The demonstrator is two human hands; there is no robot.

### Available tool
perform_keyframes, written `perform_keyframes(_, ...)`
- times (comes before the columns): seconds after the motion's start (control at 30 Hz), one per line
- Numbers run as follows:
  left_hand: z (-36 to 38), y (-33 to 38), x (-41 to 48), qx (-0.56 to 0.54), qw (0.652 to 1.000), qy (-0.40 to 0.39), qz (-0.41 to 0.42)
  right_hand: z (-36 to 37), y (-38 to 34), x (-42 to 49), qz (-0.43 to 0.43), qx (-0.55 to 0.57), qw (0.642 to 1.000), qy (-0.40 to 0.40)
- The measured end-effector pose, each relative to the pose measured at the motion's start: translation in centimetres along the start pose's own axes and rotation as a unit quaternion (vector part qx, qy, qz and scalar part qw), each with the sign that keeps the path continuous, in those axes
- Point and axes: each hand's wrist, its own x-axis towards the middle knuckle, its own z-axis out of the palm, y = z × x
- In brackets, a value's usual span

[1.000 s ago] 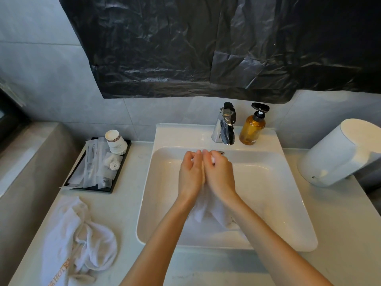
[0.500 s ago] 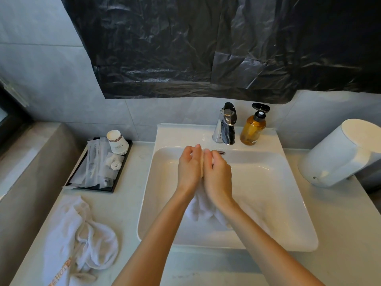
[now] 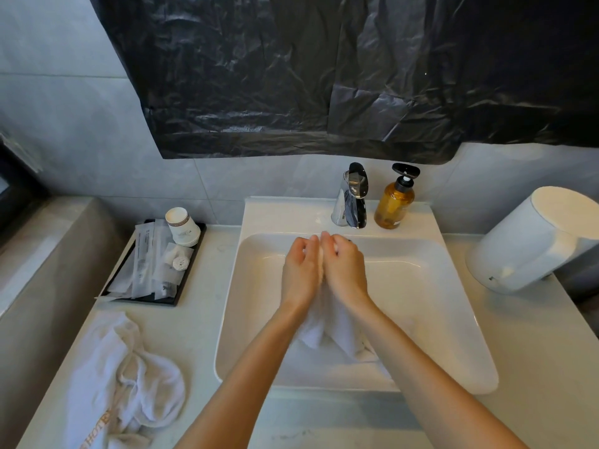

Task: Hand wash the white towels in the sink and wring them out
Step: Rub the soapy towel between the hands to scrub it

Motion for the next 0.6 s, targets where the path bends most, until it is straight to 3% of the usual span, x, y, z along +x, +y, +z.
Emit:
perform_keyframes(0.13, -0.3, 0.7, 0.2, 0.022, 1.0, 0.005, 0.017, 0.8, 0.0, -1.4, -0.018, 0.022, 0.999, 0.039)
perform_keyframes(0.23, -1.1, 1.3, 1.2, 0.014, 0.999, 0.029, 0.027, 0.5, 0.1, -3.2, -0.057, 0.014, 0.998, -0.004)
perform_keyframes(0.43, 0.4, 0.8, -0.4, 0.035, 0.999, -0.022, 0.024, 0.0, 0.1, -0.3, 0.007, 0.031, 0.998, 0.048)
perform_keyframes(0.53, -0.4, 1.5, 0.9, 0.02, 0.999, 0.016, 0.022, 0.2, 0.2, -3.1, -0.062, 0.019, 0.998, 0.016)
perform_keyframes(0.6, -0.2, 1.3, 0.7, 0.008, 0.999, 0.019, 0.024, -0.2, 0.4, -2.1, -0.05, 0.003, 0.999, -0.001)
